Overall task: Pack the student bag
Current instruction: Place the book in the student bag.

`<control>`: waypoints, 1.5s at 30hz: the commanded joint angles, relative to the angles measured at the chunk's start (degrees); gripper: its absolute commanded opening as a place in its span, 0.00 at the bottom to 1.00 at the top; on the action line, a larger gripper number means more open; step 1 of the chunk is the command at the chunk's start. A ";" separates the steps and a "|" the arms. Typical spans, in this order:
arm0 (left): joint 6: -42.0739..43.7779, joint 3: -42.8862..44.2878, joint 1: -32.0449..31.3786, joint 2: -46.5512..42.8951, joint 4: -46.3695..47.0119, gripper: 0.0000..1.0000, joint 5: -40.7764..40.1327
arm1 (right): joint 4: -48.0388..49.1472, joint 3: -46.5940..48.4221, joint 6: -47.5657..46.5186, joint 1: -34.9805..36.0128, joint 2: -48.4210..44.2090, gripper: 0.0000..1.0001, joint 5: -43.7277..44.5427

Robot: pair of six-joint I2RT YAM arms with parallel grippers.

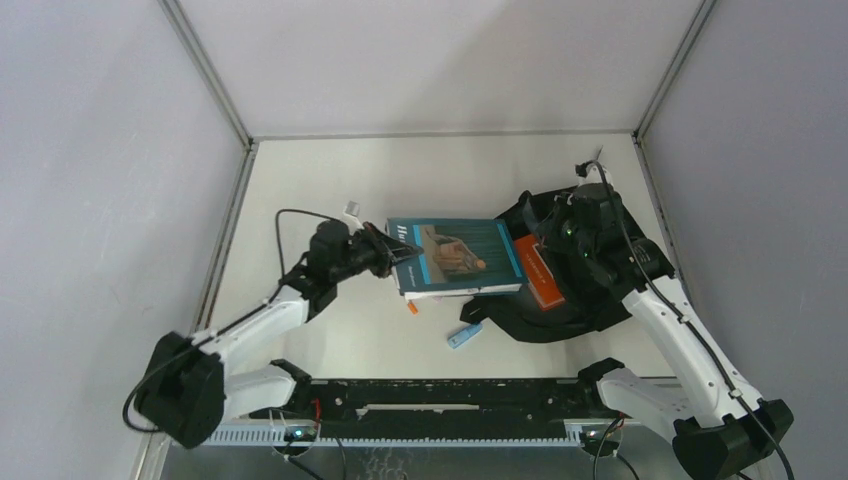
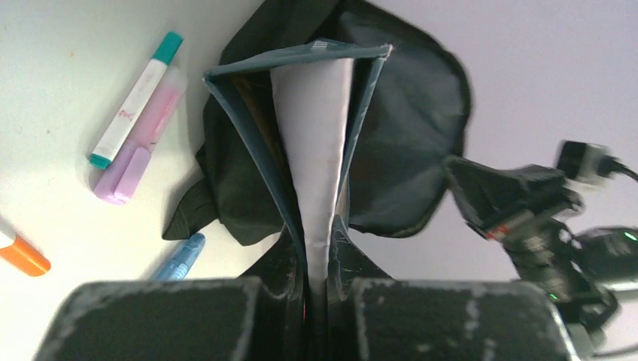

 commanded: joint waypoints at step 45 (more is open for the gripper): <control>-12.35 38.16 -26.96 49.93 11.36 0.00 -31.15 | 1.74 8.13 2.39 -1.23 0.02 0.00 -10.83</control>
